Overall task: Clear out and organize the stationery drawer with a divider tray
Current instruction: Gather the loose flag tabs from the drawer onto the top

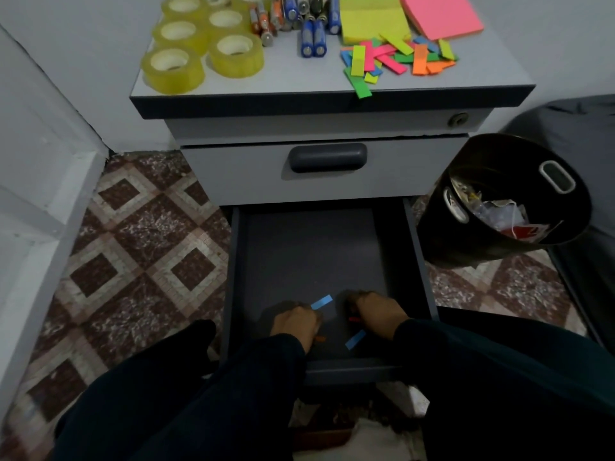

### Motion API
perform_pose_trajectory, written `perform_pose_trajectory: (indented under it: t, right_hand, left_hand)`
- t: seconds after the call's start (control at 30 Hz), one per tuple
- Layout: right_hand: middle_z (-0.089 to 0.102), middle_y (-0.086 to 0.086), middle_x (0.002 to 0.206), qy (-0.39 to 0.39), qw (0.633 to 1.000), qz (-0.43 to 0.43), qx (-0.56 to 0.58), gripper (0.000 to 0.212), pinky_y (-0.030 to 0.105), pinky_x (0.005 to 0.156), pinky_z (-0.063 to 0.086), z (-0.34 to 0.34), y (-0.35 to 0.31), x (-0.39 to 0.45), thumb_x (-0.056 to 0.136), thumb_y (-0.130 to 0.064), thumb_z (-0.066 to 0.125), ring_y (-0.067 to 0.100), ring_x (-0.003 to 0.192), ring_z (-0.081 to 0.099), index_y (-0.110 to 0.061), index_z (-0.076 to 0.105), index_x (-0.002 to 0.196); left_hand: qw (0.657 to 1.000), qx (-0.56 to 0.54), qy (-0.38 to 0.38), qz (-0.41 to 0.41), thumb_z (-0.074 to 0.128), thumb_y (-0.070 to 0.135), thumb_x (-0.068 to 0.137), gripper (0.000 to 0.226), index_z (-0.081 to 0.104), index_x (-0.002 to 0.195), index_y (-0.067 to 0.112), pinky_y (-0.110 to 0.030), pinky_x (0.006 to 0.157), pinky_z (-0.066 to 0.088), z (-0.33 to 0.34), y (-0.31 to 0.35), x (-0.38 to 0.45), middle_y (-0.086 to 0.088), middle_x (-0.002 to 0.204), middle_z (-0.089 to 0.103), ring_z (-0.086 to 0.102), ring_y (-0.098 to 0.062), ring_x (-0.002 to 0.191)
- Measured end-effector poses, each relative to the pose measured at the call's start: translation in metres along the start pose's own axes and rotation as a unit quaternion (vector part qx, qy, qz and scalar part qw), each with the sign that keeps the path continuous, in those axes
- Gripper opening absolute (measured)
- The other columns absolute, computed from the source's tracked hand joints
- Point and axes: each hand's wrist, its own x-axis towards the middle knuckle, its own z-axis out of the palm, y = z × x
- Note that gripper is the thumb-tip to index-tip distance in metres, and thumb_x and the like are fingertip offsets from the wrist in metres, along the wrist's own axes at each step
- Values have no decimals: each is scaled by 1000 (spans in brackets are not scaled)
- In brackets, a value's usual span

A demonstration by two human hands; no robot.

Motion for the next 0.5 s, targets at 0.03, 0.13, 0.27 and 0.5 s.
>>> perform_pose_trajectory:
  t: [0.03, 0.13, 0.27, 0.5]
  right_hand:
    - [52, 10, 130, -17, 1000, -2, -5, 33, 34, 99, 43, -1, 1, -1, 98, -24, 45, 24, 116, 53, -12, 49, 128]
    - [54, 10, 128, -32, 999, -5, 2, 30, 33, 99, 43, -5, 3, -3, 97, -24, 46, 23, 115, 54, -12, 54, 123]
    - [55, 11, 127, 11, 999, -41, 17, 31, 31, 95, 43, -9, -2, -13, 96, -22, 47, 25, 115, 55, -11, 54, 123]
    - [37, 11, 147, 18, 990, -134, -32, 42, 34, 111, 31, 9, -6, -16, 101, -23, 36, 26, 132, 40, -13, 36, 142]
  left_hand:
    - [1000, -8, 0, 0, 46, 21, 94, 19, 59, 100, 7, -34, 88, 48, 0, 0, 1, -9, 111, 60, 58, -25, 100]
    - [997, -63, 29, -15, 56, 21, 88, 13, 55, 100, 16, -33, 86, 47, -2, -1, 2, -6, 105, 64, 60, -24, 99]
    - [977, -182, 97, -59, 64, 20, 85, 24, 54, 107, 21, -29, 82, 43, -7, 0, 6, 0, 99, 67, 60, -18, 97]
    - [980, -170, 75, -73, 61, 21, 87, 26, 57, 113, 24, -31, 89, 46, -9, 0, 16, -1, 109, 65, 59, -19, 104]
